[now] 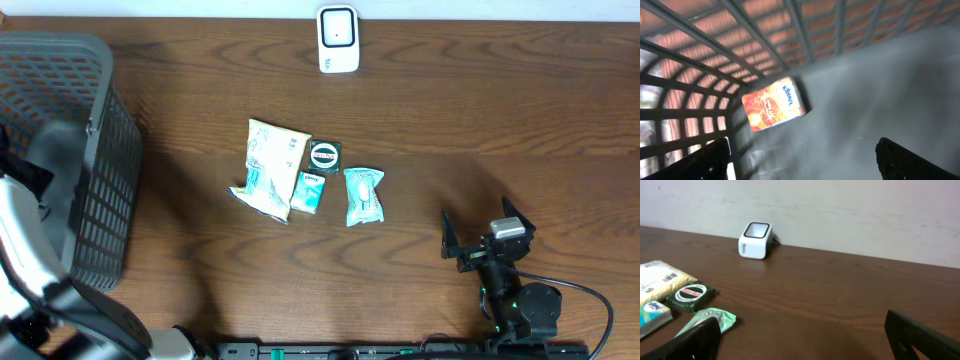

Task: Scan the item barcode
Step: 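Reach the left gripper into the basket toward the orange Kleenex pack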

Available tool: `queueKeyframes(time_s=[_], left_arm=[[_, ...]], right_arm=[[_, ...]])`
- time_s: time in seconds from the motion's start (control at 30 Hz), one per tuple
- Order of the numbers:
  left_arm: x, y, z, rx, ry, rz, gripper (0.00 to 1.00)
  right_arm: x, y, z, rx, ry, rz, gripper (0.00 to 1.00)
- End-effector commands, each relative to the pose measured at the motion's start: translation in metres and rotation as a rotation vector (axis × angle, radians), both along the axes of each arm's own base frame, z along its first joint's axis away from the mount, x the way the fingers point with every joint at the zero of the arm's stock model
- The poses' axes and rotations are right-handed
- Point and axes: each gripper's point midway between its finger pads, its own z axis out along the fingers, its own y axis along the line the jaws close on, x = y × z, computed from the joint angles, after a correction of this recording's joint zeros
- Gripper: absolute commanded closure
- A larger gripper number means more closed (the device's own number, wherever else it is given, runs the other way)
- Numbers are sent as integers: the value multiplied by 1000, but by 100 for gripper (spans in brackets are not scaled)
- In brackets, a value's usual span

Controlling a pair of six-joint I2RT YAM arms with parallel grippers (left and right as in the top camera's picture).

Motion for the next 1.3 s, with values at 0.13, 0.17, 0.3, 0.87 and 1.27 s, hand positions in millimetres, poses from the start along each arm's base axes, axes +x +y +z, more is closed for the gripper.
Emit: queueKeyframes(time_s=[0.13, 0.17, 0.3, 0.87, 1.27], left_arm=[[-23, 10, -66, -62, 142, 39, 8], [-23, 11, -72, -63, 151, 25, 8], [-22, 13, -86, -50, 163, 6, 9], [-38, 29, -107, -2, 163, 11, 16], [-44, 30, -145, -88, 175, 22, 39]], right_arm=[[0, -2, -2, 5, 6, -9, 1], [0, -2, -2, 5, 6, -9, 1], [0, -2, -2, 5, 6, -9, 1], [0, -2, -2, 5, 6, -9, 1], [0, -2, -2, 5, 6, -9, 1]])
